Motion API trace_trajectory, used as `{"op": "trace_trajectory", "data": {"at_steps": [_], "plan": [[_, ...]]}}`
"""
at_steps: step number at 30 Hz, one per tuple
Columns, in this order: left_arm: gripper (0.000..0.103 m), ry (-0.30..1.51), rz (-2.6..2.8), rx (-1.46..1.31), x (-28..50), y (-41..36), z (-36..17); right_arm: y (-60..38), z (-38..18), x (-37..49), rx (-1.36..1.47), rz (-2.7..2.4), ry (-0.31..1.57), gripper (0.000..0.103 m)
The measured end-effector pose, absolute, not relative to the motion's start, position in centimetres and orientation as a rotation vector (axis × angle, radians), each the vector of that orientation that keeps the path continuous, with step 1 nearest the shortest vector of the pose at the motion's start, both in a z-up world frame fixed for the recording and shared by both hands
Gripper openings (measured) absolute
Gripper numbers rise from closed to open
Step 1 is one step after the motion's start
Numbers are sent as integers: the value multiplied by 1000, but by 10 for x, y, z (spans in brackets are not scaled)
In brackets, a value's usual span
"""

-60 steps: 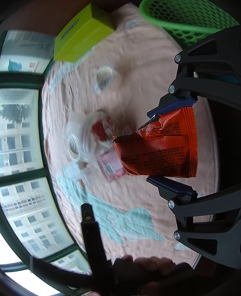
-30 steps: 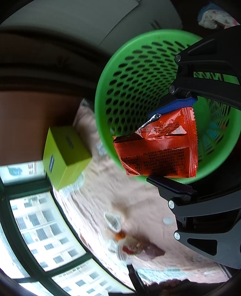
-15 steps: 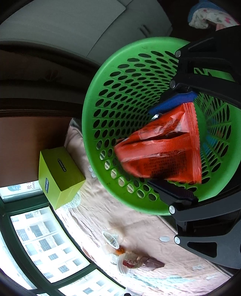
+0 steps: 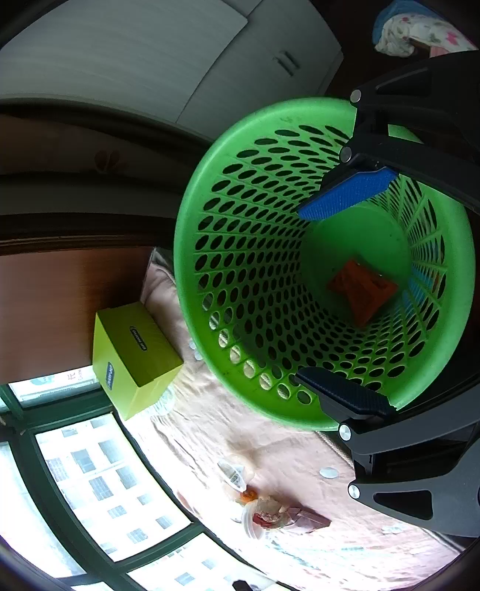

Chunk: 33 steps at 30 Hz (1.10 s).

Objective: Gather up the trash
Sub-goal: 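Carry the clear cup over the green basket and drop it in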

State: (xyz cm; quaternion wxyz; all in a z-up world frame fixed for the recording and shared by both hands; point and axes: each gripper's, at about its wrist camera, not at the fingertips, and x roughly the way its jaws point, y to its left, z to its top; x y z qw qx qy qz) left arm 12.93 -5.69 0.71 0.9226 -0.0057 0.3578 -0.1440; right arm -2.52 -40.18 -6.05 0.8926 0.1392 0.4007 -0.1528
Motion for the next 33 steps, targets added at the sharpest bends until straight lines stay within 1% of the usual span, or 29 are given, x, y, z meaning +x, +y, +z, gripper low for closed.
{"op": "trace_trajectory", "data": {"at_steps": [5, 16, 25, 33], "plan": [[51, 762, -396, 18, 124, -104, 0, -406, -53, -33, 280, -324, 809, 85], [51, 814, -603, 78, 113, -201, -14, -416, -43, -45, 250, -370, 784, 87], [51, 845, -704, 129, 101, -257, -30, -426, -42, -54, 242, -414, 773, 88], [52, 880, -742, 166, 94, -291, -41, -436, -43, -65, 243, -454, 763, 88]]}}
